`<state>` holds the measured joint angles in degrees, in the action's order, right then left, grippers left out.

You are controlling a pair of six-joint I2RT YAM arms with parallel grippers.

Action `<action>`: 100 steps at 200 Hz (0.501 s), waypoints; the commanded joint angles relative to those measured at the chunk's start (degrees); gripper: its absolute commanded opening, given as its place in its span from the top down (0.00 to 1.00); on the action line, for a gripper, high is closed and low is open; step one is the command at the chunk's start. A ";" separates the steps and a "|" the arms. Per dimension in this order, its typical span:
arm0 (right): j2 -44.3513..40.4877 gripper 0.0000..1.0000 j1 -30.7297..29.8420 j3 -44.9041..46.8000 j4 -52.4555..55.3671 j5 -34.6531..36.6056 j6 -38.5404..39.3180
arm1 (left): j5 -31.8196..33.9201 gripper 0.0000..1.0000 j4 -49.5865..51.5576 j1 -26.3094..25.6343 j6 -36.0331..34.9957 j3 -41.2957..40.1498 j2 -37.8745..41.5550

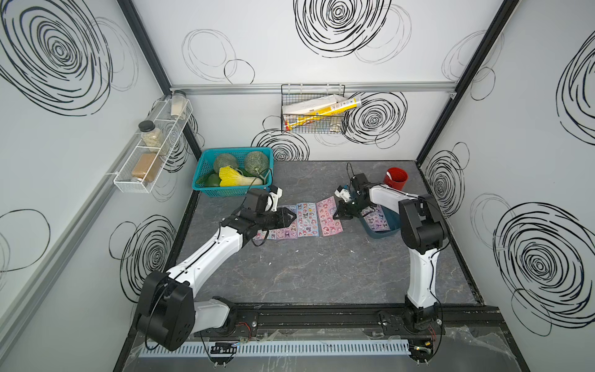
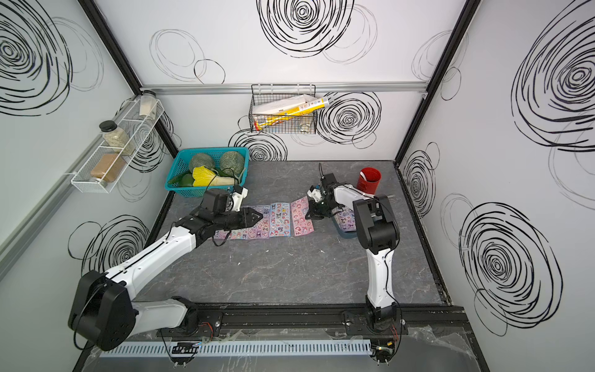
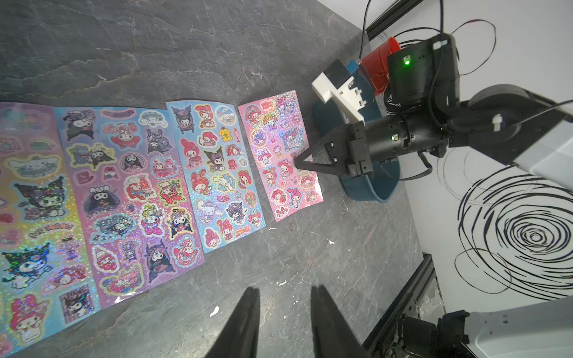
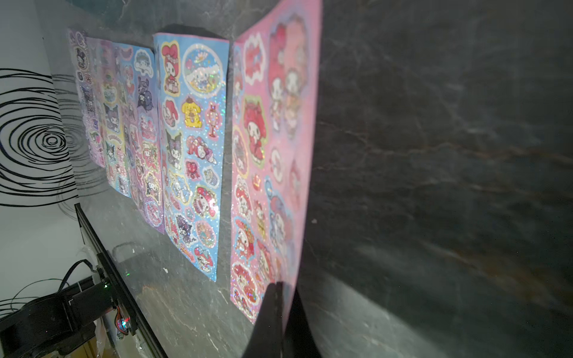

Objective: Take the stickers out of the storage box
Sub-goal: Place the sticker at the center of the board.

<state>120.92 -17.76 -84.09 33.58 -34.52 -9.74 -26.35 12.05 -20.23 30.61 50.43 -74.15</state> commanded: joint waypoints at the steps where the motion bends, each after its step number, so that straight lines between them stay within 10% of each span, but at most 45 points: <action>1: -0.41 0.94 0.16 0.19 0.34 1.74 -1.10 | -0.61 0.66 -0.49 0.37 -1.69 1.36 -0.33; 100: -1.28 0.76 -0.65 1.21 -0.26 3.06 -2.37 | -1.57 0.66 -0.61 0.37 -2.38 2.90 -1.83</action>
<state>120.92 -18.04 -83.66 32.95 -32.42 -11.88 -26.98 12.40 -20.23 29.47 51.33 -75.44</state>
